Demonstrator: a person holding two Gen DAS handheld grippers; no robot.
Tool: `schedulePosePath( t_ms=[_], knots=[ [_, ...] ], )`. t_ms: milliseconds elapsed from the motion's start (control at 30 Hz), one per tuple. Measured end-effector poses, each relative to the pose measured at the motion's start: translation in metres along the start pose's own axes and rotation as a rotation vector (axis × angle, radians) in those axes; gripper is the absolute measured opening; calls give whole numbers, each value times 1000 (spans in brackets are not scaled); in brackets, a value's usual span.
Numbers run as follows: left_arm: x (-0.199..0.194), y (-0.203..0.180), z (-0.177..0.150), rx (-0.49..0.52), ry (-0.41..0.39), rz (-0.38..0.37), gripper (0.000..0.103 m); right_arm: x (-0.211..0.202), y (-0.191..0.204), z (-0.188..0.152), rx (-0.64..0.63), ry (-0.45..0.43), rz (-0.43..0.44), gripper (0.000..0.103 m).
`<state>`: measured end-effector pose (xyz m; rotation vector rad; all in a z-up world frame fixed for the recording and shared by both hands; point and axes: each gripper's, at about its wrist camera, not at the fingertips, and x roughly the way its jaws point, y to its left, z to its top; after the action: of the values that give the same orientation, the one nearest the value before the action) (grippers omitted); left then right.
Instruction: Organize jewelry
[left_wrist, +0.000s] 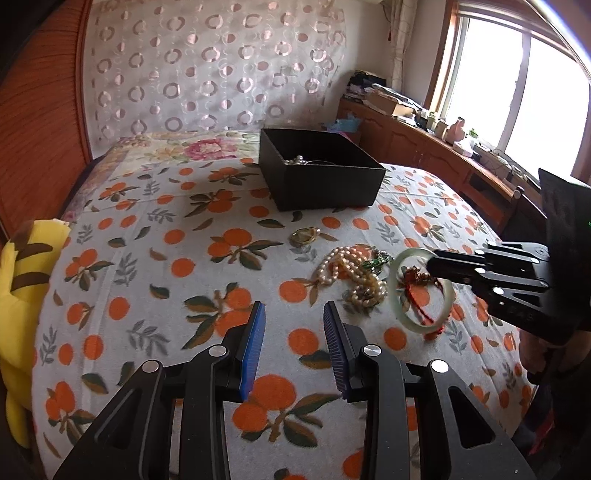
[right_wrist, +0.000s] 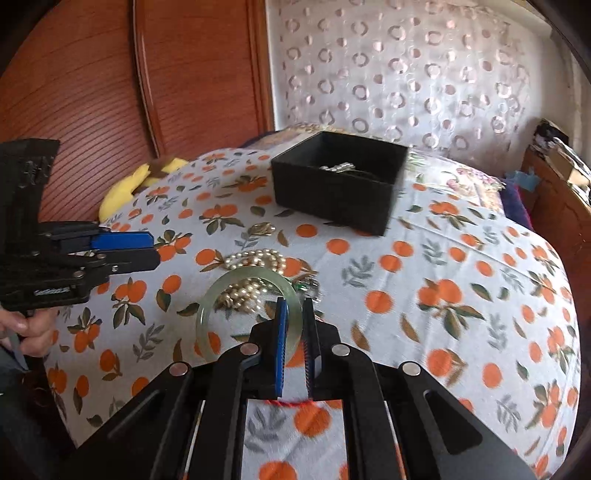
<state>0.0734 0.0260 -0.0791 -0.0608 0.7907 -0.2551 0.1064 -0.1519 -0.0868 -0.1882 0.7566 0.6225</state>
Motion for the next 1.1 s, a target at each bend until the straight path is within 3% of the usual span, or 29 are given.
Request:
schedulePosePath(
  t_ms=[367,467,900,1100],
  knots=[
    [38,-19,32,71,65,-17,29,-6,-20,-13,45,-3,-45,10],
    [48,-20,36,97,92,-2,22,-7,-21,-14,45,-10,-47,10],
    [70,-31,45,215,157,67,21,-8,-16,-14,38,-20,-55,10],
    [68,-32,42,213,147,26,4,-7,-17,-14,43,-13,-57,10]
  ],
)
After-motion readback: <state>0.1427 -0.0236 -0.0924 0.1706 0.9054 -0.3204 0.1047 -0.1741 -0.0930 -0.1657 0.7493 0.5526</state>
